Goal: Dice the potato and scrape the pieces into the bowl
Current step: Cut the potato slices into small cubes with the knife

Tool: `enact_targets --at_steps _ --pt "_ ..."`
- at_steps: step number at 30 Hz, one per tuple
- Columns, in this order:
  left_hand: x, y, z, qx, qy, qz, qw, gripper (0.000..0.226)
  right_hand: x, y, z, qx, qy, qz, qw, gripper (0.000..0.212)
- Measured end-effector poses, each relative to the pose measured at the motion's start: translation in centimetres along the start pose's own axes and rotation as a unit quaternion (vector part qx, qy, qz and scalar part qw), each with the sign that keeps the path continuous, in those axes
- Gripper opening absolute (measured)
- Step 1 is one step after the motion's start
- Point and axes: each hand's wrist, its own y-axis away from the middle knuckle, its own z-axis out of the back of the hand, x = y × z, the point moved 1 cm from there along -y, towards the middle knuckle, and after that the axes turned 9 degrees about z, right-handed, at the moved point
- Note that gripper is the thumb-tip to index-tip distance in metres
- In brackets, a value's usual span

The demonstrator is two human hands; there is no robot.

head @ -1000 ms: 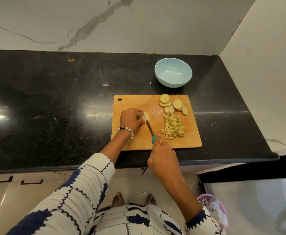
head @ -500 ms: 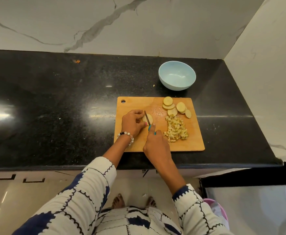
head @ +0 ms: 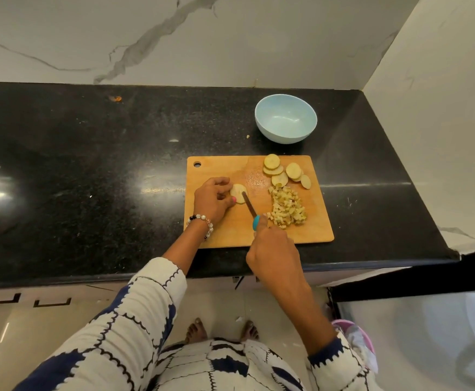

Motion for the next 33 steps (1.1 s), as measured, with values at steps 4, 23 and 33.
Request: enact_targets --at_steps 4,23,33 --pt "0.2 0.3 0.1 -0.013 0.029 0.01 0.999 0.042 0.2 -2.2 -0.5 -0.034 -0.003 0.031 0.999 0.06" --pt "-0.1 0.1 -0.5 -0.044 0.044 0.041 0.997 0.036 0.0 0.5 -1.9 0.053 0.018 0.02 0.998 0.069" --pt "-3.4 0.7 -2.6 -0.11 -0.113 0.105 0.982 0.056 -3.7 -1.7 -0.1 -0.124 -0.053 0.007 0.991 0.049"
